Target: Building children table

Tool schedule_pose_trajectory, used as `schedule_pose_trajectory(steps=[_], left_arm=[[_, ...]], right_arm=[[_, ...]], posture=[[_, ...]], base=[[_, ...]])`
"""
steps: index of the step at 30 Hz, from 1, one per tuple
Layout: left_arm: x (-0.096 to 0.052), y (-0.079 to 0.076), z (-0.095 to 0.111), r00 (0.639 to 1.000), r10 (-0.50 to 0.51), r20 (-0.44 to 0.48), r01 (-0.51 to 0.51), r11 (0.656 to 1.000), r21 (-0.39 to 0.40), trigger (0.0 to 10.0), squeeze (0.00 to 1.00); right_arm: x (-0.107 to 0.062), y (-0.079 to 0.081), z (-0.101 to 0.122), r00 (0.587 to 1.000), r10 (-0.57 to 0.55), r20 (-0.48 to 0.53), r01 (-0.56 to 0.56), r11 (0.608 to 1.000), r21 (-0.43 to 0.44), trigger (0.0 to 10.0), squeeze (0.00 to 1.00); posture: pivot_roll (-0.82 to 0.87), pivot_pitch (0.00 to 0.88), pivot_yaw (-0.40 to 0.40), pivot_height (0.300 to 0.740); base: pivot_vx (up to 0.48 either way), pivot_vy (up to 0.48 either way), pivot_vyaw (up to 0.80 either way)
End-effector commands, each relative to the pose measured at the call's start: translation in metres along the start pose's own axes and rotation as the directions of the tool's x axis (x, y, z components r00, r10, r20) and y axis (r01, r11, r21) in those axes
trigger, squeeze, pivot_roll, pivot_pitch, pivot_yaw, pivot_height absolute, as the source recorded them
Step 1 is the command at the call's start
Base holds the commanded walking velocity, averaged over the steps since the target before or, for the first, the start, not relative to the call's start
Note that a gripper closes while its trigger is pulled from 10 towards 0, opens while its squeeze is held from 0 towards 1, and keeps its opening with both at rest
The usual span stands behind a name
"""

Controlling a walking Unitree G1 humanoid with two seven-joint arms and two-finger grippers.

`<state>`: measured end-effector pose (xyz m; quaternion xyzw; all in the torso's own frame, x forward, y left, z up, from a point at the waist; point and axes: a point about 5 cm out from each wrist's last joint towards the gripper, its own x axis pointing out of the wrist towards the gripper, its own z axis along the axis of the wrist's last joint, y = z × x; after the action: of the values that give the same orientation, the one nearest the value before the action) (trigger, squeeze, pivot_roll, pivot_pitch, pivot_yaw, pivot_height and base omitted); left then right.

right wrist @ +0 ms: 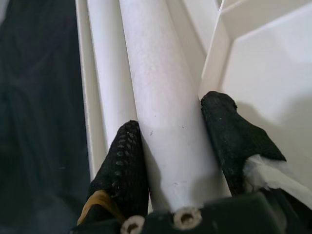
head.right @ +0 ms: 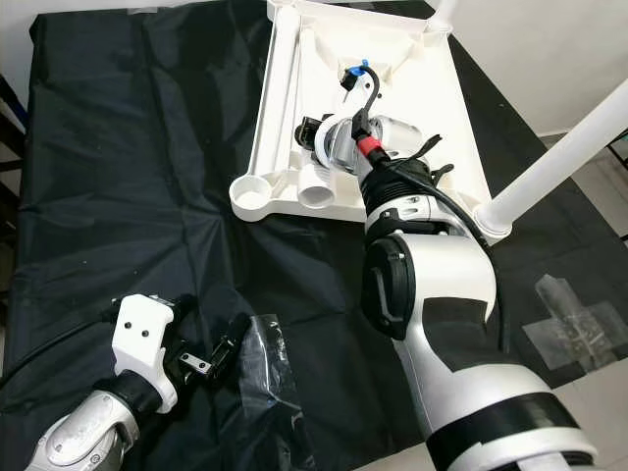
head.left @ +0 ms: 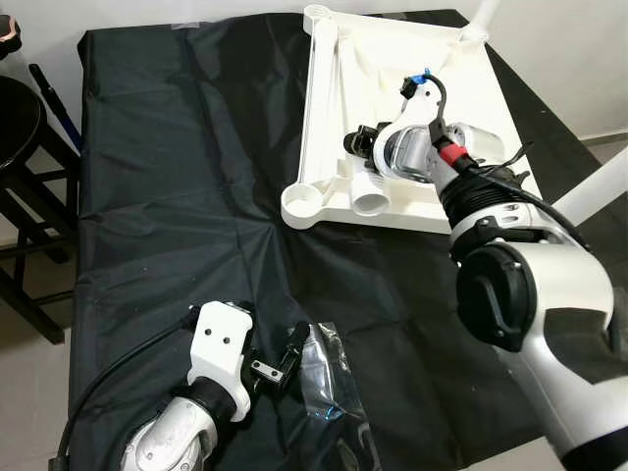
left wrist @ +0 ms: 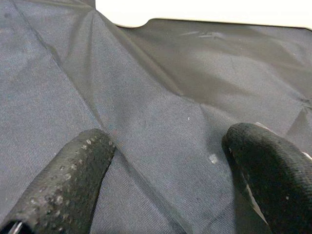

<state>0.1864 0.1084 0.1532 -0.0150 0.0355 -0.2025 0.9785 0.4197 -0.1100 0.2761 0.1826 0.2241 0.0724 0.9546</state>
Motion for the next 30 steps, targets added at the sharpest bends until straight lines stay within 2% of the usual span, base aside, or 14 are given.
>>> schedule_pose_trajectory(steps=[1,6,8,9,12,13,14,20,21,22,24,27,29,30], left_arm=[[-0.001,-0.002,-0.007,0.999,-0.009,-0.034,0.008,1.000,-0.018,10.0,0.00],[0.002,0.002,-0.007,0.999,-0.004,-0.037,0.004,1.000,-0.014,10.0,0.00],[0.003,0.003,-0.007,0.999,0.002,-0.034,-0.003,1.000,-0.013,10.0,0.00],[0.003,0.006,-0.006,0.999,0.013,-0.030,-0.014,1.000,-0.015,10.0,0.00],[0.004,0.009,-0.005,0.999,0.022,-0.026,-0.023,1.000,-0.018,10.0,0.00],[0.006,0.012,-0.004,0.999,0.036,-0.016,-0.036,0.999,-0.027,10.0,0.00],[0.008,0.017,-0.001,0.999,0.053,-0.003,-0.053,0.998,-0.039,10.0,0.00],[0.013,0.025,0.006,0.996,0.086,0.038,-0.082,0.993,-0.083,10.0,0.00],[0.023,0.042,0.032,0.979,0.131,0.156,-0.098,0.974,-0.204,10.0,0.00],[0.023,0.042,0.032,0.979,0.131,0.156,-0.098,0.974,-0.204,10.0,0.00],[0.030,0.056,0.059,0.951,0.130,0.279,-0.049,0.958,-0.281,10.0,0.00],[0.035,0.070,0.093,0.904,0.065,0.423,0.074,0.950,-0.303,10.0,0.00],[0.036,0.073,0.103,0.885,0.037,0.464,0.118,0.946,-0.301,10.0,0.00],[0.037,0.074,0.118,0.854,-0.011,0.520,0.187,0.939,-0.288,10.0,0.00]], right_arm=[[0.007,-0.008,-0.025,0.993,-0.018,-0.113,0.023,0.999,0.036,0.0,0.00],[0.000,-0.002,0.007,0.987,0.075,0.140,-0.086,0.993,0.079,0.4,0.00],[-0.007,0.000,0.023,0.963,0.110,0.248,-0.127,0.991,0.052,1.5,0.00],[-0.014,-0.001,0.035,0.935,0.128,0.331,-0.141,0.990,0.017,3.3,0.00],[-0.020,-0.002,0.042,0.911,0.151,0.383,-0.160,0.987,-0.008,4.5,0.00],[-0.026,-0.006,0.049,0.889,0.154,0.432,-0.146,0.988,-0.052,6.2,0.00],[-0.032,-0.008,0.053,0.869,0.167,0.466,-0.146,0.986,-0.080,9.6,0.00],[-0.042,-0.009,0.058,0.823,0.226,0.522,-0.167,0.973,-0.159,10.0,0.00],[-0.058,-0.009,0.057,0.726,0.388,0.568,-0.233,0.916,-0.327,10.0,0.00],[-0.058,-0.009,0.057,0.726,0.388,0.568,-0.233,0.916,-0.327,10.0,0.00],[-0.071,-0.014,0.053,0.646,0.518,0.561,-0.325,0.851,-0.413,10.0,0.00],[-0.092,-0.016,0.046,0.513,0.698,0.500,-0.405,0.710,-0.576,10.0,0.00],[-0.097,-0.016,0.043,0.484,0.742,0.463,-0.422,0.662,-0.620,10.0,0.00],[-0.103,-0.018,0.039,0.460,0.788,0.408,-0.446,0.603,-0.662,10.0,0.00]], posture=[[-0.14,0.280,-0.145,0.740],[-0.13,0.264,-0.131,0.740],[-0.12,0.257,-0.126,0.740],[-0.12,0.250,-0.121,0.740],[-0.12,0.240,-0.113,0.740],[-0.12,0.236,-0.109,0.740],[-0.12,0.227,-0.102,0.740],[-0.11,0.215,-0.097,0.740],[-0.10,0.196,-0.093,0.740],[-0.10,0.196,-0.093,0.740],[-0.10,0.183,-0.090,0.740],[-0.09,0.149,-0.082,0.740],[-0.09,0.149,-0.082,0.740],[-0.09,0.138,-0.081,0.740]], base=[[0.000,0.000,0.00],[0.000,0.000,0.00],[0.000,0.000,0.00],[0.000,0.000,0.00],[0.000,0.000,0.00],[0.000,0.000,0.00],[0.000,0.000,0.00],[0.000,0.000,0.00],[0.000,0.000,0.00],[0.000,0.000,0.00],[0.000,0.000,0.00],[0.000,0.000,0.00],[0.000,0.000,0.00],[0.000,0.000,0.00]])
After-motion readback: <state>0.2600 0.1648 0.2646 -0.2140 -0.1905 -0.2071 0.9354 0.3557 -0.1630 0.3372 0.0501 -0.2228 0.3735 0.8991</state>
